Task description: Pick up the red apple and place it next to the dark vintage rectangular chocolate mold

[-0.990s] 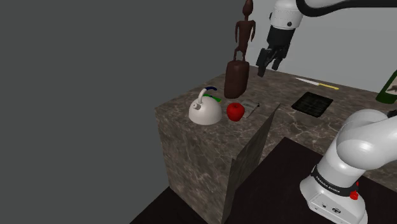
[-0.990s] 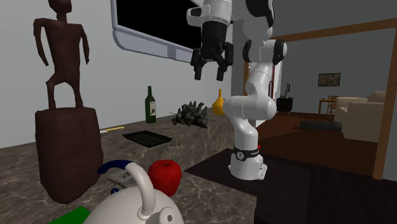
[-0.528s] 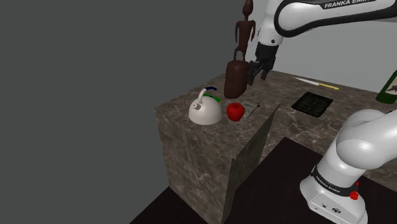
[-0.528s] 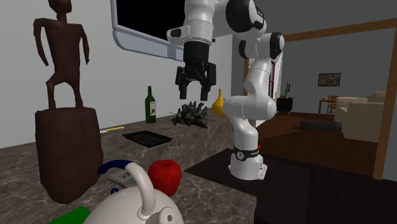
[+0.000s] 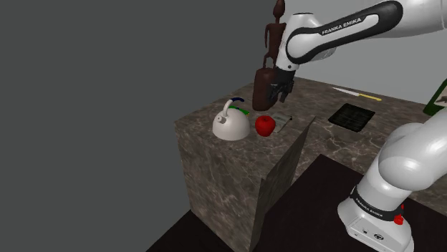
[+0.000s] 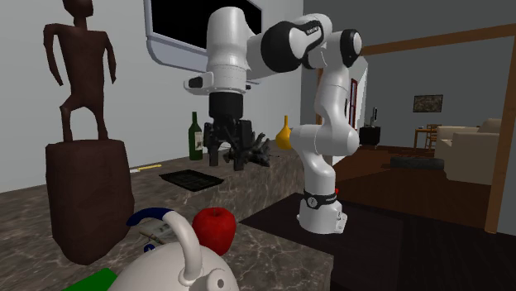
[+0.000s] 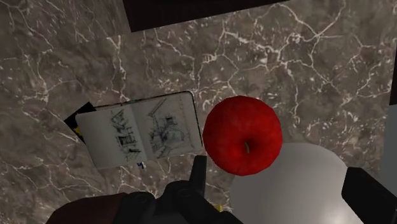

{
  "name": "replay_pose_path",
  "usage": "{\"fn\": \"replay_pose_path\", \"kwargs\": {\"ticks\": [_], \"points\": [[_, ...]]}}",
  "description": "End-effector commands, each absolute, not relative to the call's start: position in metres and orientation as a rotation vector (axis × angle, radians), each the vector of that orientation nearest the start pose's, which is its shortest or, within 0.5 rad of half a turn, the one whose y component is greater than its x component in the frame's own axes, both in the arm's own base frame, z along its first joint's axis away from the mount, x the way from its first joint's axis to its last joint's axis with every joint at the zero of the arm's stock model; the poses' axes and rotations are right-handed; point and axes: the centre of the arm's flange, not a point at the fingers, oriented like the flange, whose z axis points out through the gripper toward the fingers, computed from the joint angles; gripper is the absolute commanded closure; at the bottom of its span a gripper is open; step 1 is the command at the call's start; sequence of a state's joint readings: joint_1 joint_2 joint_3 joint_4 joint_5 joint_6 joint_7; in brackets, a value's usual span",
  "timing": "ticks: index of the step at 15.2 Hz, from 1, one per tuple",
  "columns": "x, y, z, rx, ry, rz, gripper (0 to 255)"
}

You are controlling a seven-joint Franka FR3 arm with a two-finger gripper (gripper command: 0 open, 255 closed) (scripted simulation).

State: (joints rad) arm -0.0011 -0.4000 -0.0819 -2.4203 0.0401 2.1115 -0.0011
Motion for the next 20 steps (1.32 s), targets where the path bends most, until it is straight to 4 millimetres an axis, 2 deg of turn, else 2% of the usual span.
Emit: {"fn": "replay_pose_path", "kwargs": {"ticks": [1,2,3,10,18,19,20], "points": [[0.448,-0.04,0.444,-3.054,0.148,-0.138,0],[0.456,-0.044,0.433,-3.045,0.148,-0.135,0],[0.457,-0.044,0.431,-3.043,0.148,-0.134,0],[0.461,-0.041,0.392,-3.043,0.148,-0.134,0],[0.461,-0.041,0.392,-3.043,0.148,-0.134,0],[0.461,-0.041,0.392,-3.043,0.148,-0.134,255],[0.461,-0.041,0.392,-3.043,0.148,-0.134,255]]}}
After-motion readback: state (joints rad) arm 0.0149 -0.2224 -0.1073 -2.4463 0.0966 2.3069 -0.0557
